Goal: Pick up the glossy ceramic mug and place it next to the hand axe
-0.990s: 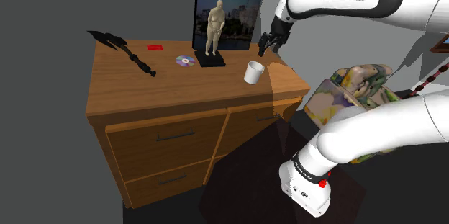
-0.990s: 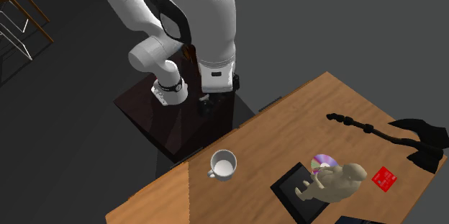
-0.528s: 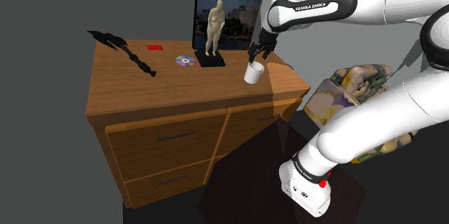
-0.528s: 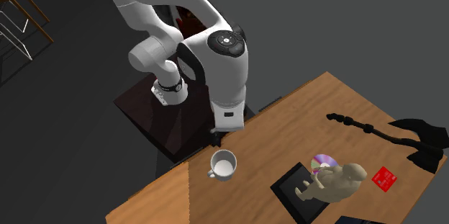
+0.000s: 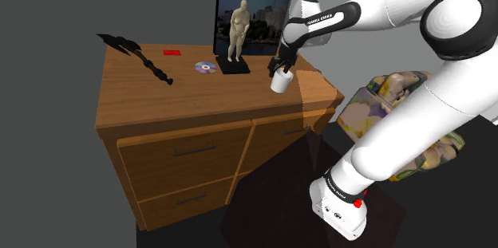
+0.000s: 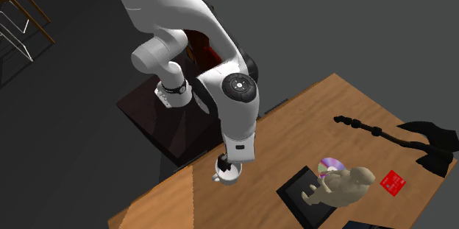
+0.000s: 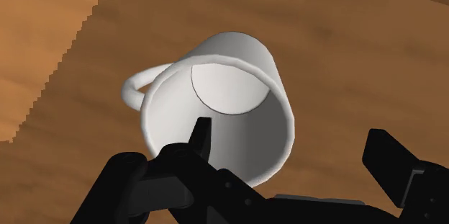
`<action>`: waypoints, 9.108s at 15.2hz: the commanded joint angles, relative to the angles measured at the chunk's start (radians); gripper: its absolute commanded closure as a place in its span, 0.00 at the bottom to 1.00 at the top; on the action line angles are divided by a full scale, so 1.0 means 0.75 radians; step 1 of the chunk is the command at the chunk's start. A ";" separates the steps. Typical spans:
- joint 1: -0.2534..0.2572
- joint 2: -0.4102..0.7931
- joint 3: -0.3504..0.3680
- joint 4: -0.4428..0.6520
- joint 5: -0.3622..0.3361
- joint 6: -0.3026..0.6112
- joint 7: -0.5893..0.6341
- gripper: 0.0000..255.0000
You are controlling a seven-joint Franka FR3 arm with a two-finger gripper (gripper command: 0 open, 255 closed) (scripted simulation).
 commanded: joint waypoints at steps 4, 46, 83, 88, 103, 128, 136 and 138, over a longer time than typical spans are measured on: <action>-0.002 0.065 -0.006 -0.026 0.017 0.090 -0.015 0.00; 0.001 -0.132 0.013 0.212 -0.018 -0.340 0.000 1.00; 0.394 0.428 0.440 1.070 -0.023 -0.700 0.785 1.00; 0.481 0.647 0.474 1.391 -0.053 -0.813 0.891 1.00; 0.545 0.826 0.486 1.473 -0.080 -0.724 0.975 1.00; 0.538 0.884 0.479 1.209 -0.098 -0.403 1.011 1.00; 0.538 0.884 0.479 1.209 -0.098 -0.403 1.010 0.00; 0.542 0.854 0.483 1.250 -0.092 -0.475 1.006 0.00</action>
